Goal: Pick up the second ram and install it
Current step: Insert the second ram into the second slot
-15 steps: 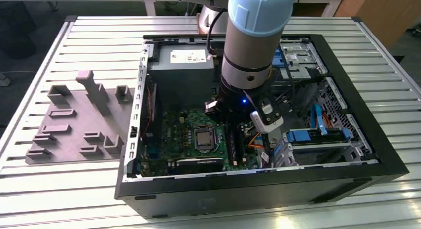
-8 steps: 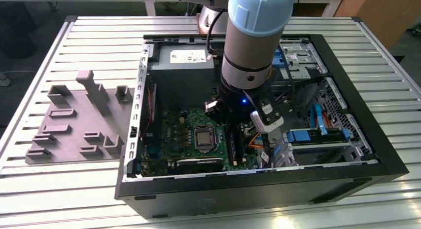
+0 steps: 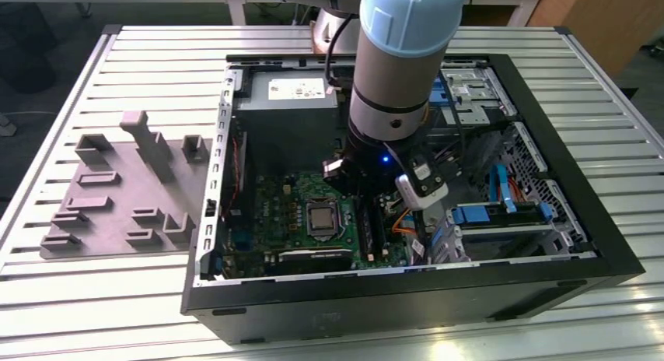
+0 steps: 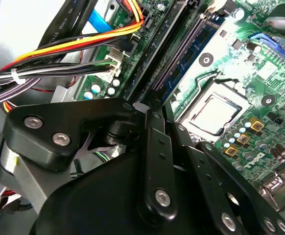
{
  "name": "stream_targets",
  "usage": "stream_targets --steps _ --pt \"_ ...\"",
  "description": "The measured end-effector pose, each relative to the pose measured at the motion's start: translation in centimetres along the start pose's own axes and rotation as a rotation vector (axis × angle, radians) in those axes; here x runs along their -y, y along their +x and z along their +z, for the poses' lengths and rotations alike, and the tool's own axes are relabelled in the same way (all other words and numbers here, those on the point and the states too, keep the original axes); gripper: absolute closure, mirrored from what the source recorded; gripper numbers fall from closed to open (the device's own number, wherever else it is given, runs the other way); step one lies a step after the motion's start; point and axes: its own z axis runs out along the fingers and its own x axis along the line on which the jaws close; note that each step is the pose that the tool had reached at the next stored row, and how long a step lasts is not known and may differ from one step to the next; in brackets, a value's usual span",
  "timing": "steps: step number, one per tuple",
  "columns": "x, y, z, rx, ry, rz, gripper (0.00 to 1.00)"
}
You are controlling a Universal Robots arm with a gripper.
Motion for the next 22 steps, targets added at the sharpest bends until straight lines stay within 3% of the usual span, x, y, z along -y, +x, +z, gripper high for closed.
stream_targets --steps 17,22 --pt "0.0 0.0 0.15 -0.0002 -0.0032 -0.003 0.86" --pt "0.0 0.0 0.16 -0.0001 -0.0033 -0.003 0.79"
